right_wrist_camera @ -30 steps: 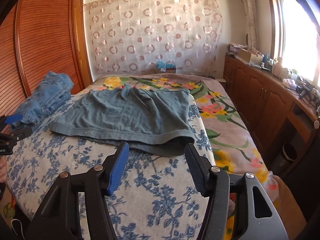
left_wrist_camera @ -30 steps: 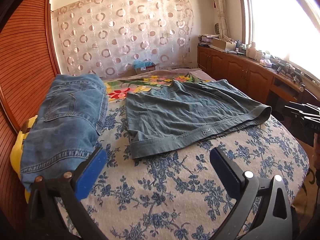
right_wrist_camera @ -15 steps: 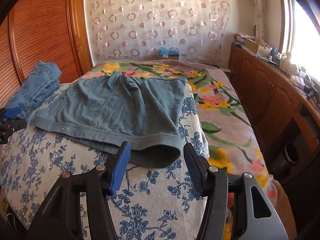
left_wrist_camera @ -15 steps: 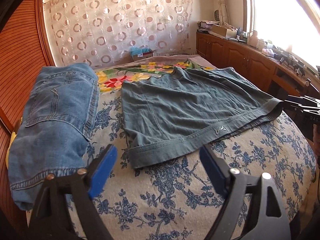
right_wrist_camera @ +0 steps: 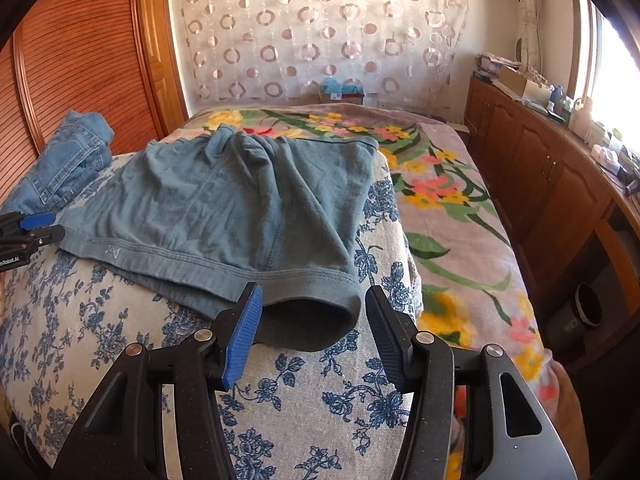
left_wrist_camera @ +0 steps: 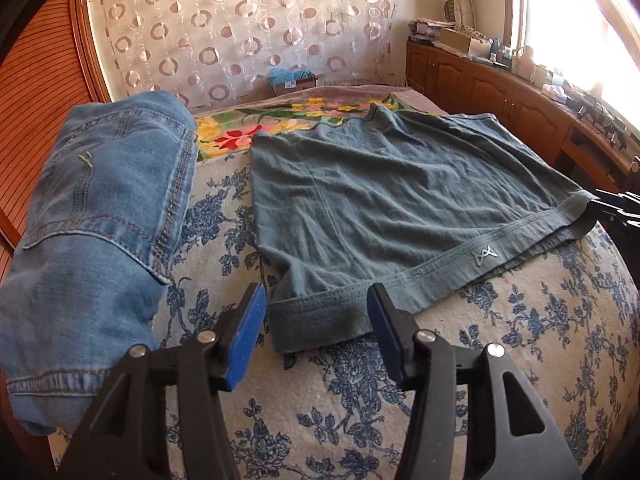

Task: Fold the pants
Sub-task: 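Move both grippers toward the hem of the grey-green shorts, then close the left gripper on the shorts hem while the right gripper closes beside it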

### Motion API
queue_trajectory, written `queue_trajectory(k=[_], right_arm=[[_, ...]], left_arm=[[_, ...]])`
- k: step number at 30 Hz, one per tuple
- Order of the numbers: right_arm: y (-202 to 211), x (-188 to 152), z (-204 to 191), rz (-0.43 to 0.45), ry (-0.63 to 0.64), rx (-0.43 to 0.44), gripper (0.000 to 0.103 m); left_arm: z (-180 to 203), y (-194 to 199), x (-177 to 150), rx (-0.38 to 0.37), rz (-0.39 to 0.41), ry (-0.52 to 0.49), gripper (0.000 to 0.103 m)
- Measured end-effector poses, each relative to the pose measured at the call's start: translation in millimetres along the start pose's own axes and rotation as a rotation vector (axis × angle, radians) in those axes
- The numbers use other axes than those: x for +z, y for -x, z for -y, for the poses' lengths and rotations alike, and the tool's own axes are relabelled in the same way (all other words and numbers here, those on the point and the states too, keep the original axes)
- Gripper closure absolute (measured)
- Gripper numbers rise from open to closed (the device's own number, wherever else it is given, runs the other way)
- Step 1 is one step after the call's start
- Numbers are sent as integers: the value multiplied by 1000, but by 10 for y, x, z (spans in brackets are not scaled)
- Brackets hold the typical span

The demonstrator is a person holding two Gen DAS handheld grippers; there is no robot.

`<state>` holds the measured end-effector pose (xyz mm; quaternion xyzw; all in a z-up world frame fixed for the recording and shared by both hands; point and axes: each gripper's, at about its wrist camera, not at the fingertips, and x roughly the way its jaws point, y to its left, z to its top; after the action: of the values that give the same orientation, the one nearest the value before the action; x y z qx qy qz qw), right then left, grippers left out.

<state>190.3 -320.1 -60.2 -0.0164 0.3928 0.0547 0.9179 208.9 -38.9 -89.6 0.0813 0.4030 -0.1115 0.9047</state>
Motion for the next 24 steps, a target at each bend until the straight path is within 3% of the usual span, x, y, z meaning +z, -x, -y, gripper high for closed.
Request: queue_trajectory(k=[16, 24], right_arm=[[-83, -28, 67, -56, 4, 6, 59], [-67, -29, 50, -58, 8, 7, 84]], left_arm=[[-97, -166, -60, -32, -52, 23, 54], [-134, -144, -64, -39, -46, 29, 68]])
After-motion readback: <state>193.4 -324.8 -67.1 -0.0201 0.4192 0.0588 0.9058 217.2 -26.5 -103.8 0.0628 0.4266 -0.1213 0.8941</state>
